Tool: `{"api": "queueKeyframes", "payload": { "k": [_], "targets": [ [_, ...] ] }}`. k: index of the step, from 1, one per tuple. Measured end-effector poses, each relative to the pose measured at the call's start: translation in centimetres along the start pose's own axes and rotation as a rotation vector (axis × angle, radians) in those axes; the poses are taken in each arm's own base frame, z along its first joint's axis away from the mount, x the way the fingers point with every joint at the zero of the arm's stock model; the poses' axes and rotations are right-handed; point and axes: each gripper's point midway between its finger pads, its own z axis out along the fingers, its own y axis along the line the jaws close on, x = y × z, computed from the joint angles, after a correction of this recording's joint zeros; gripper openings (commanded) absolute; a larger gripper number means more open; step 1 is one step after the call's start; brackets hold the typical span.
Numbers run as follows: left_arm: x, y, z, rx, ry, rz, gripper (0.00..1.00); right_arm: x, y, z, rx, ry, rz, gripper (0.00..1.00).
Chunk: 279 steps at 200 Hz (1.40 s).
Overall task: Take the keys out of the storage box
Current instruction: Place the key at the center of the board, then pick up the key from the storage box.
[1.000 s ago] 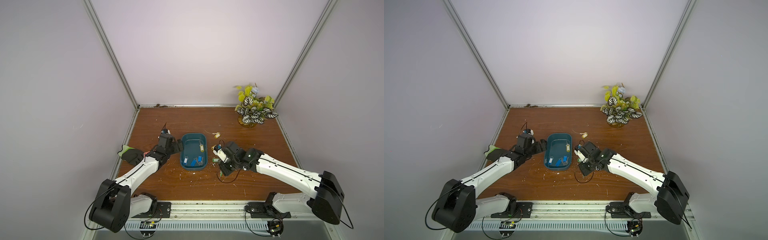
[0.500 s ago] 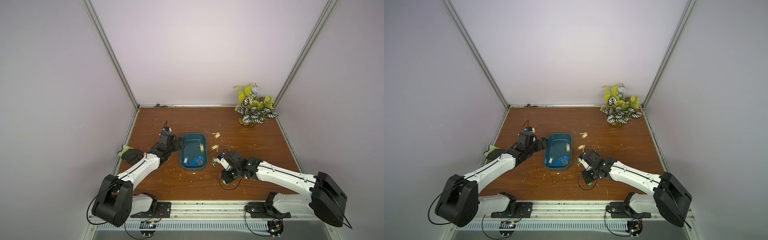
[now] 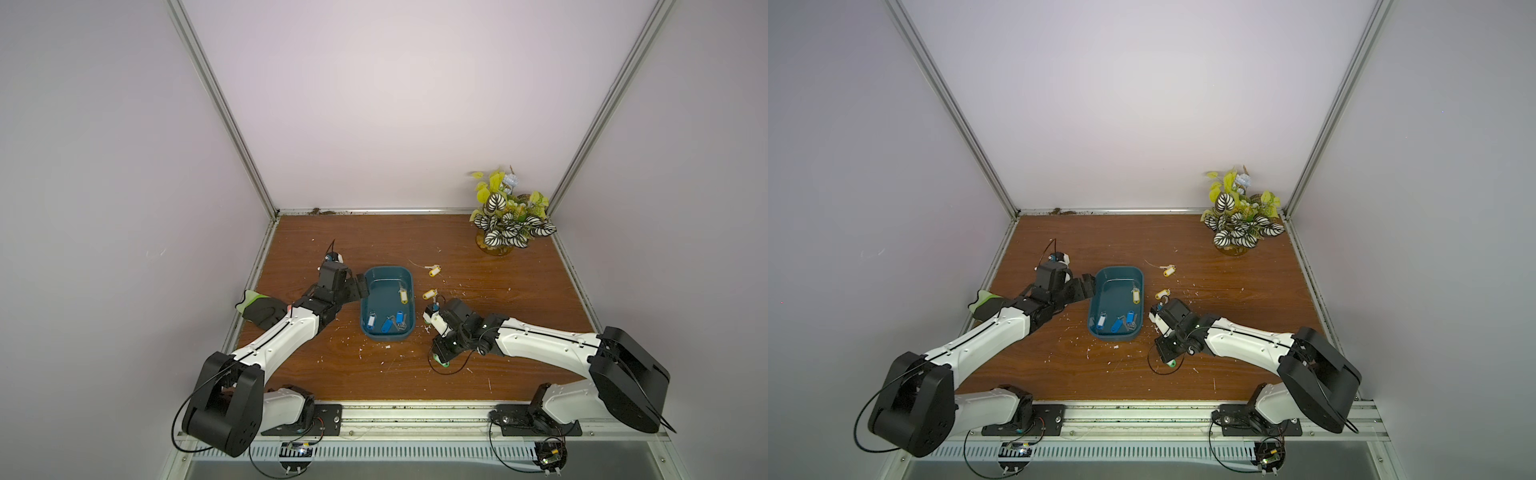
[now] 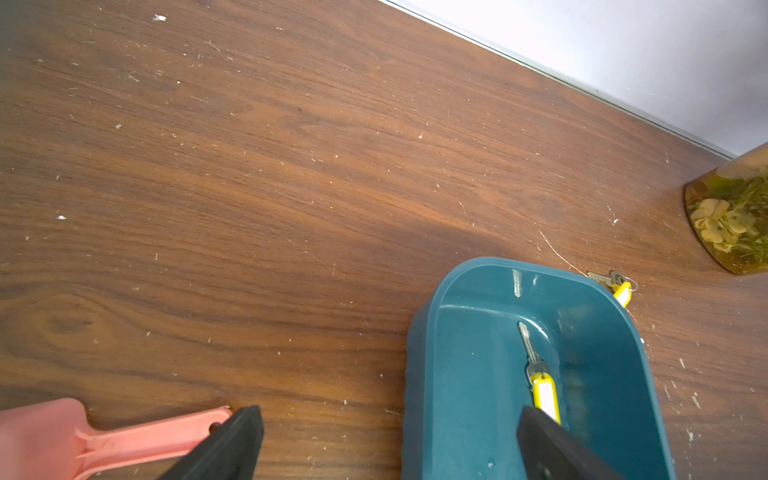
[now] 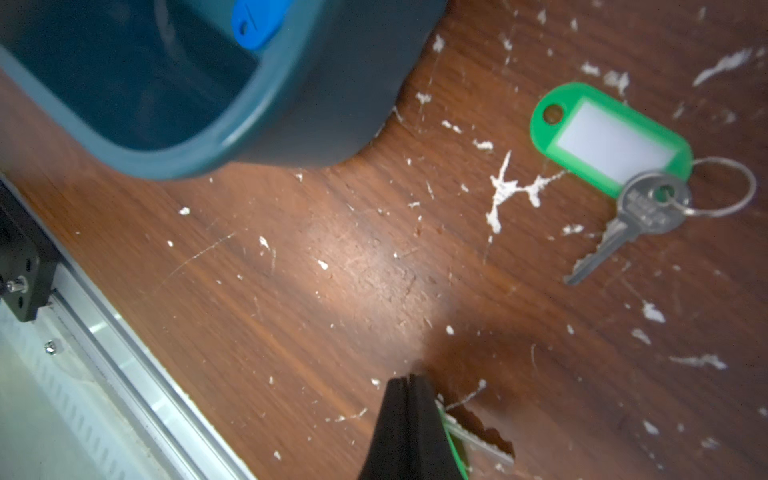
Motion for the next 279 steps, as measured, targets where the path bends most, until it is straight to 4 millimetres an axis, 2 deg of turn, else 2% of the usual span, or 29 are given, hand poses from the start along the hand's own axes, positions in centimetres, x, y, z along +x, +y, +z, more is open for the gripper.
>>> {"api": "queueKeyframes", "payload": {
  "k": [25,64,107,161,192,218,238,261,279],
  "targets": [
    [-0.2,-0.1,-0.2,0.005,-0.007,0.002,1.0,-0.4,0.1,0.2,-0.004,-0.012,-0.008,0.13],
    [-0.1,-0.2,-0.2,0.009,-0.004,0.012,1.0,-0.4,-0.3,0.5,0.015,-0.011,-0.013,0.37],
    [-0.2,-0.6,-0.5,0.035,-0.003,0.028,0.99,-1.4,-1.2,-0.5,0.049,-0.054,-0.006,0.48],
    [-0.8,-1.8,-1.0,0.089,-0.008,0.052,0.95,-6.4,-1.7,-5.2,0.09,-0.25,-0.004,0.58],
    [-0.5,-2.4,-1.1,0.124,0.008,0.065,0.89,-8.0,-2.8,-7.9,0.142,-0.355,0.0,0.66],
    [-0.8,-3.2,-1.3,0.156,0.011,0.078,0.85,-9.9,-3.7,-11.1,0.169,-0.481,0.015,0.75],
    [-1.3,-4.5,-1.2,0.176,0.015,0.106,0.83,-11.2,-4.2,-13.8,0.167,-0.607,0.027,0.86],
    [-1.3,-7.0,-0.7,0.205,0.04,0.165,0.77,-11.5,-4.8,-16.0,0.154,-0.732,0.046,0.97],
    [-1.0,-8.7,0.1,0.231,0.068,0.2,0.73,-11.2,-5.6,-16.9,0.148,-0.806,0.069,0.99]
  ]
}}
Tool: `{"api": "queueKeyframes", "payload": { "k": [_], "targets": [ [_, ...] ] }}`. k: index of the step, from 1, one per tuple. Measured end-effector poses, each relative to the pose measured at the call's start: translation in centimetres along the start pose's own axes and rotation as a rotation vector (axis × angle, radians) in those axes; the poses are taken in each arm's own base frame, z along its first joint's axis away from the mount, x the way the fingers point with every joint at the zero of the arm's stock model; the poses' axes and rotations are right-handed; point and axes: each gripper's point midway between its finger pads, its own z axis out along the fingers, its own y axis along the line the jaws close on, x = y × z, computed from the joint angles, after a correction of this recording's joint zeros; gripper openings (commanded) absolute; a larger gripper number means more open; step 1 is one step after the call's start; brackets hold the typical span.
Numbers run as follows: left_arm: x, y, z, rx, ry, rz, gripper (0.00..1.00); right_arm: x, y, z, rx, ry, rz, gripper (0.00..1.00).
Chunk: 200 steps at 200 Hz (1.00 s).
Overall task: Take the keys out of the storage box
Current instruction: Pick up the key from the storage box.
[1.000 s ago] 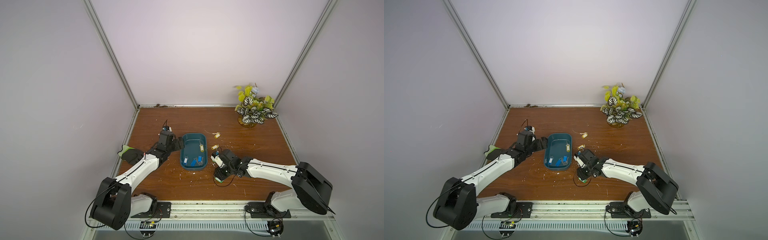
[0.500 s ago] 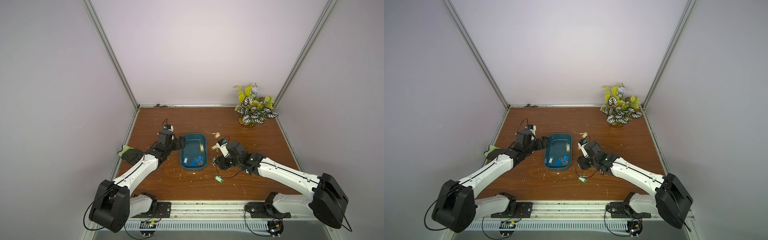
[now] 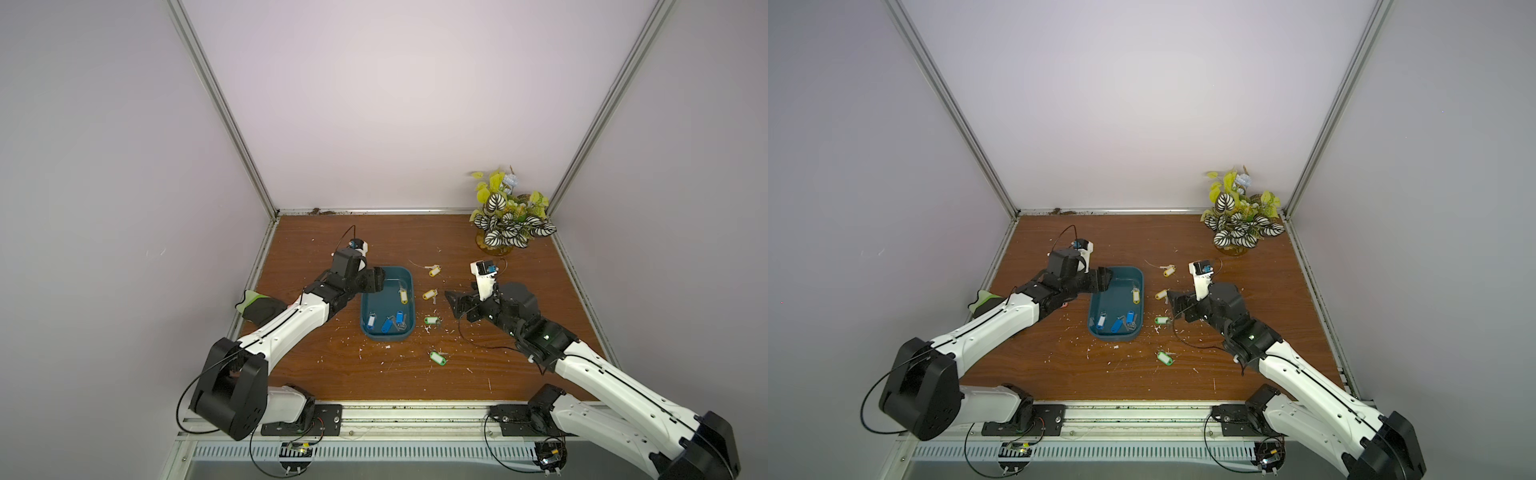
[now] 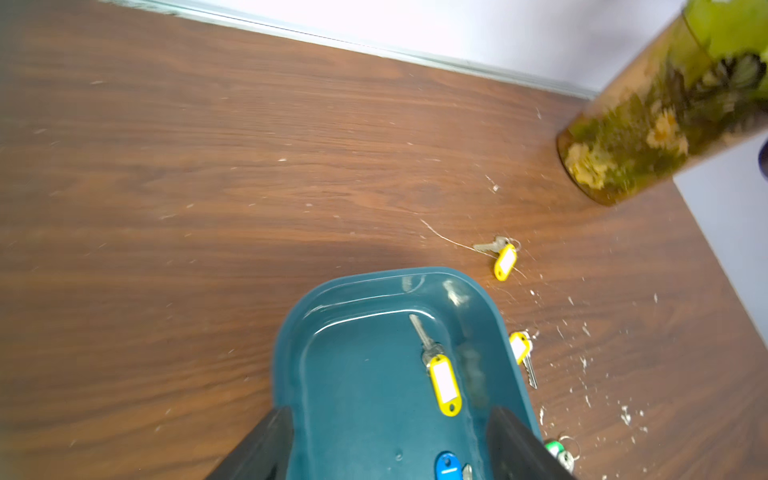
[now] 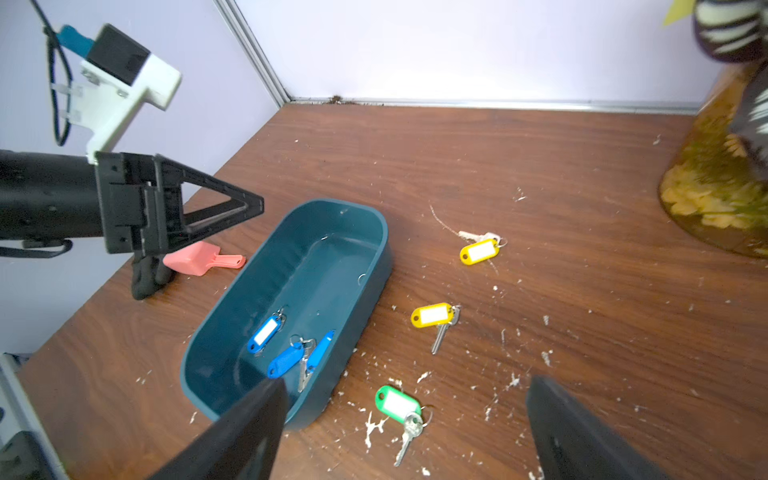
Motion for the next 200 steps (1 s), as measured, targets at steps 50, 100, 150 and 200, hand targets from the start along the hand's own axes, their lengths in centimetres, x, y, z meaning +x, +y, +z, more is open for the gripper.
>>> {"api": "queueKeyframes", "payload": {
  "k": [50,100,150,200],
  "targets": [
    [3.3,-1.4,4.4,0.04,0.166,0.017,0.63,-0.7,-1.3,-0.9,0.011,-0.09,0.061,0.99],
    [6.0,-1.8,7.3,0.069,0.291,0.017,0.51,-1.2,-1.3,-1.1,0.007,-0.11,0.081,0.99],
    [7.4,-2.4,9.1,0.11,0.354,0.013,0.47,-1.3,-1.3,-1.1,0.008,-0.111,0.093,0.99],
    [8.8,-2.4,10.1,0.132,0.401,0.001,0.42,-1.3,-1.4,-1.1,0.01,-0.112,0.101,0.99]
  ]
}}
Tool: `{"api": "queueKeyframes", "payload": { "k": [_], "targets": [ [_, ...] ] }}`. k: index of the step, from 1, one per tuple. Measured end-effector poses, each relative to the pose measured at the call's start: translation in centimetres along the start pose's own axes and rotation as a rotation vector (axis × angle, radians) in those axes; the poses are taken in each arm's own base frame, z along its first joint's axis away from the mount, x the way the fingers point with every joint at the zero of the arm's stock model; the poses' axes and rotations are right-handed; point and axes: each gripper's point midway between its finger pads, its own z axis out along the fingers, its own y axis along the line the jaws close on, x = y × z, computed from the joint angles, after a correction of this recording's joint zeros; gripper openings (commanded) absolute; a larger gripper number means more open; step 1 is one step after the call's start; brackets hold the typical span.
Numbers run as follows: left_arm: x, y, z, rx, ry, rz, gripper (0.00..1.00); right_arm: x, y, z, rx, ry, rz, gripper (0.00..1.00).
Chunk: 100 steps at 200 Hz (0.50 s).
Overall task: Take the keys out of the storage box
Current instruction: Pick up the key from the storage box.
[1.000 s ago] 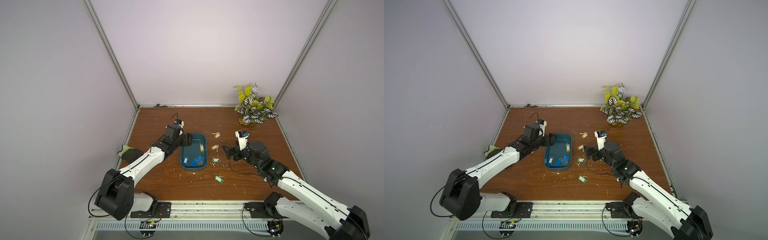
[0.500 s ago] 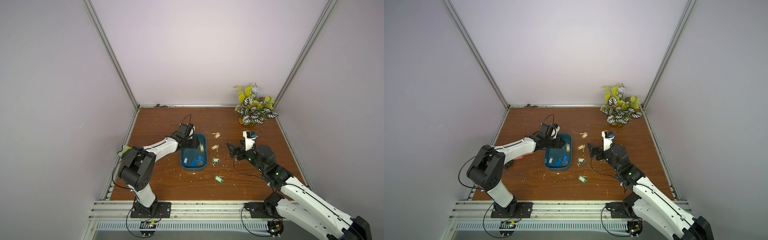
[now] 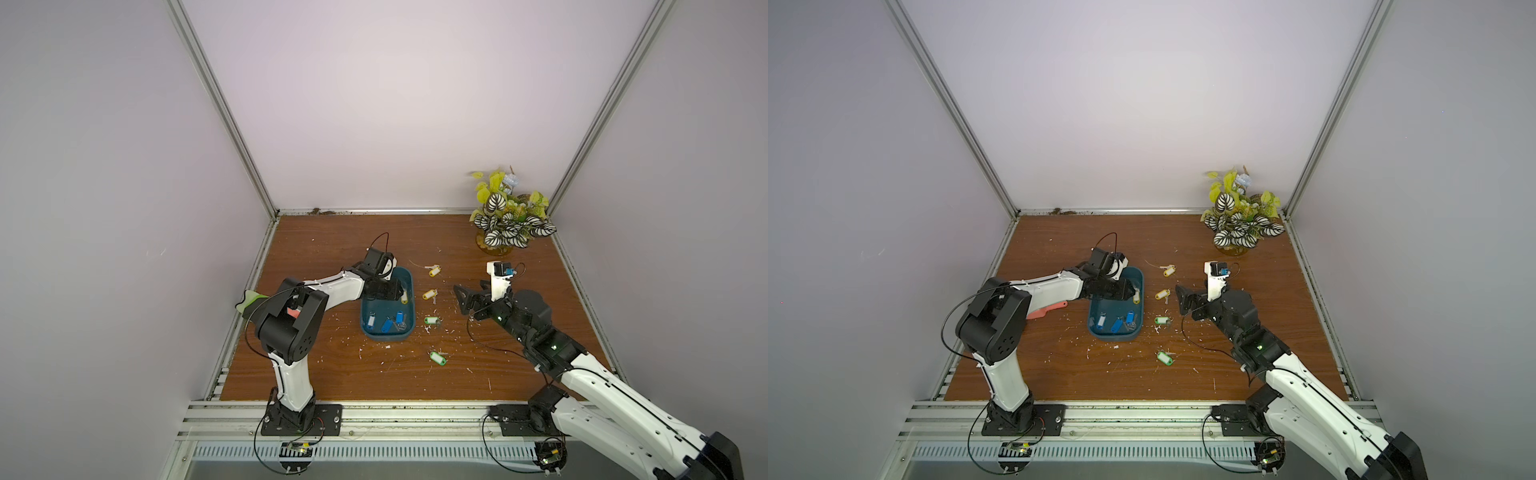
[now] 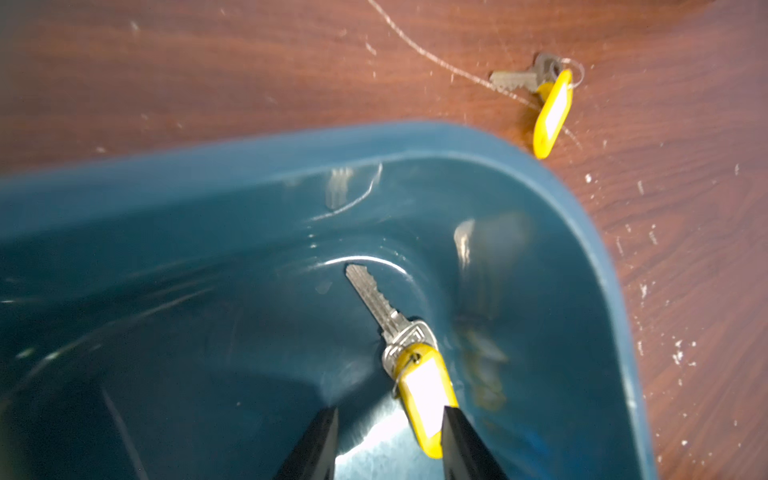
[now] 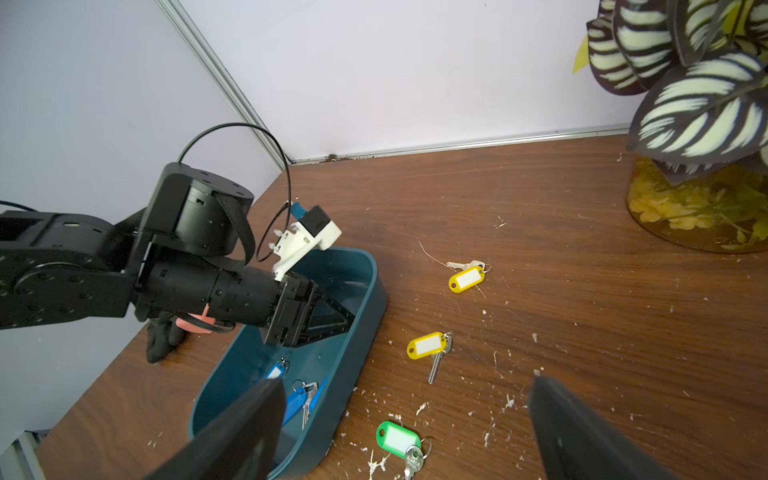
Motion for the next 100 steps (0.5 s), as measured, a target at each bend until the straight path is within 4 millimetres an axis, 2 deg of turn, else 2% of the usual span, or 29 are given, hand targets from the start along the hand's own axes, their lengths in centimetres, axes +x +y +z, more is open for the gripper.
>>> {"api": "queueKeyframes", "payload": {
  "k": [100],
  "targets": [
    [-0.24,-0.76,0.83,0.05,-0.003,0.005,0.29,0.04,-0.06,0.05,0.002,0.002,0.001,0.99]
  ]
}}
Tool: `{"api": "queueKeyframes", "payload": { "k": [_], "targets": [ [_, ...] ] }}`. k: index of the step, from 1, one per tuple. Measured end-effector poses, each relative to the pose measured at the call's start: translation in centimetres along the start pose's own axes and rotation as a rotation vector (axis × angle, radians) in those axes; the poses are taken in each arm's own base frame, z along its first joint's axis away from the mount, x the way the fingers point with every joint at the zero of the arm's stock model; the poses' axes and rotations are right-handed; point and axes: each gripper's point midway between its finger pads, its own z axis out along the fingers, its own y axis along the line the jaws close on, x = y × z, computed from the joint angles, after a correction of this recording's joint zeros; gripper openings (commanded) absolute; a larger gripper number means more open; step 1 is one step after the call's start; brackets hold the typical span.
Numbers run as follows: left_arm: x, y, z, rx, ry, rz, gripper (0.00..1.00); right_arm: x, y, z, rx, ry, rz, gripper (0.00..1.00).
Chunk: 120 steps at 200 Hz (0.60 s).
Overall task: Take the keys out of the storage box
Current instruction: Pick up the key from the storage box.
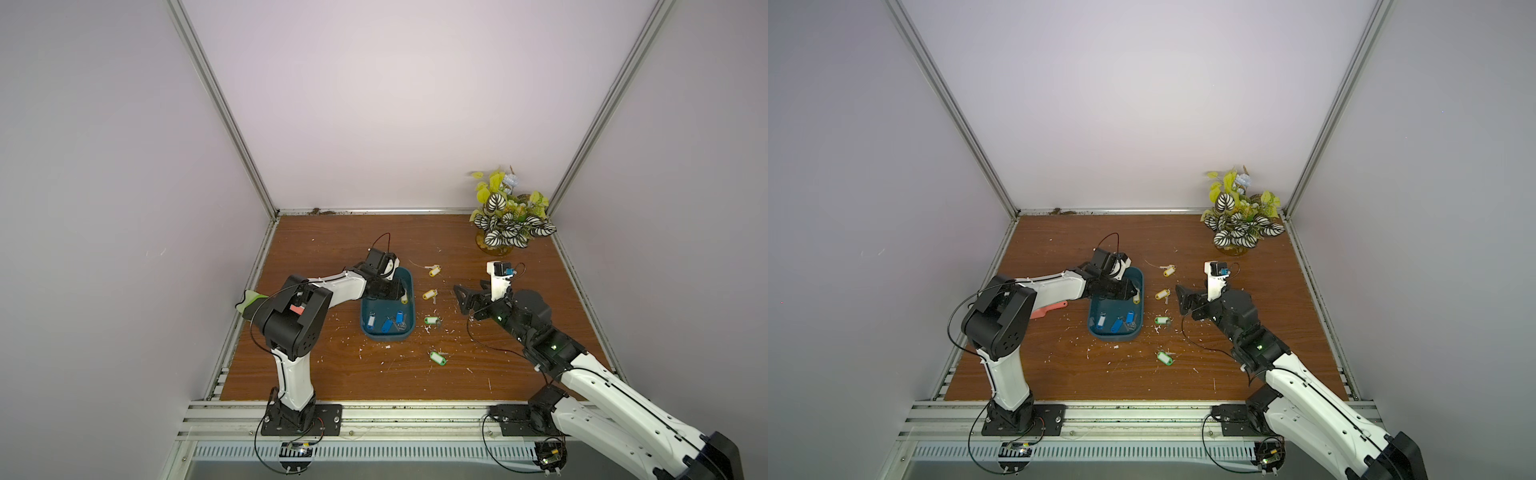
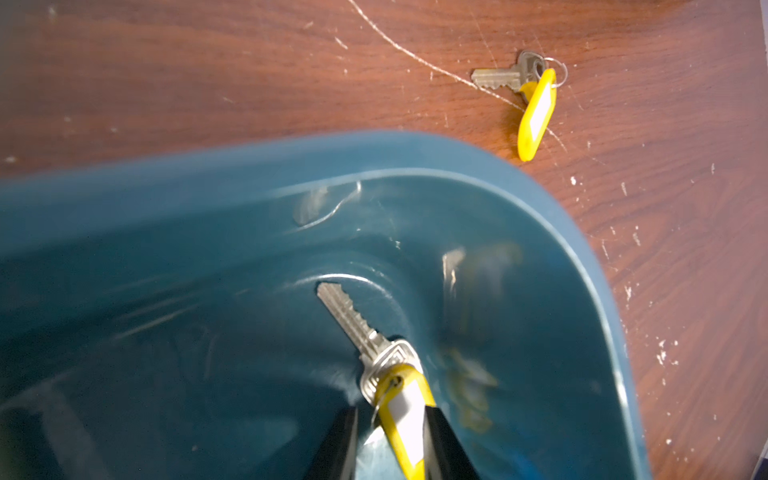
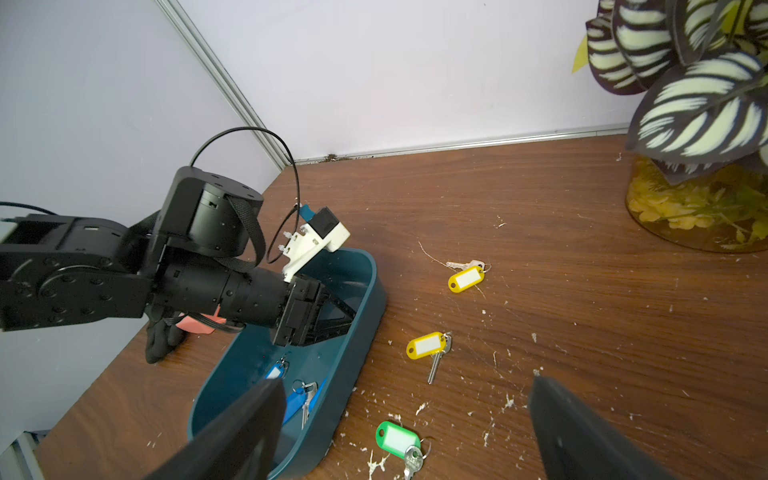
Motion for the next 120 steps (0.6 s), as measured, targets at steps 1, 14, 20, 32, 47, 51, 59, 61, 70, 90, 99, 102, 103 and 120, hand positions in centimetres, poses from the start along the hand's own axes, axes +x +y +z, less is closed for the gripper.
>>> {"api": "queueKeyframes", "payload": {
  "k": [1,14,20,32,47,51,59,61,70,90,99,102,103,120],
  "targets": [
    [-0.01,0.0,0.0,0.0,0.0,-0.001,0.29,0.01,0.0,0.01,0.0,0.0,0.0,0.99],
    [0.02,-0.05,0.05,0.002,0.001,0.001,0.27,0.07,-0.05,0.06,0.002,0.003,0.0,0.99],
    [0.02,-0.05,0.08,0.002,0.0,0.0,0.26,0.1,-0.09,0.1,0.003,0.004,0.0,0.99],
    [0.04,-0.06,0.18,0.005,0.001,0.001,0.25,0.13,-0.15,0.12,0.005,0.005,0.001,0.99],
    [0.0,-0.09,0.23,0.007,-0.001,0.002,0.22,0.1,-0.15,0.12,0.005,0.004,0.001,0.99],
    [0.0,-0.09,0.24,0.007,0.0,0.0,0.22,0.1,-0.15,0.12,0.005,0.004,0.002,0.99],
    [0.02,-0.1,0.25,0.008,0.0,0.0,0.2,0.13,-0.16,0.12,0.005,0.004,0.002,0.99],
    [0.02,-0.1,0.25,0.008,0.0,0.001,0.2,0.11,-0.17,0.12,0.006,0.004,0.003,0.99],
    [0.05,-0.07,0.28,0.007,0.001,-0.002,0.18,0.14,-0.17,0.12,0.006,0.005,0.004,0.99],
    [0.07,-0.06,0.3,0.007,0.002,-0.001,0.13,0.16,-0.18,0.12,0.006,0.005,0.007,0.99],
    [0.1,-0.05,0.32,0.006,0.003,-0.001,0.11,0.14,-0.19,0.12,0.006,0.004,0.008,0.99],
    [0.1,-0.05,0.32,0.007,0.003,-0.001,0.11,0.16,-0.2,0.13,0.006,0.005,0.008,0.99],
    [0.1,-0.05,0.32,0.007,0.003,-0.002,0.11,0.17,-0.2,0.13,0.006,0.005,0.008,0.99],
    [0.09,-0.04,0.32,0.006,0.003,0.0,0.07,0.32,-0.31,0.15,0.009,0.007,0.008,0.99]
  ]
}}
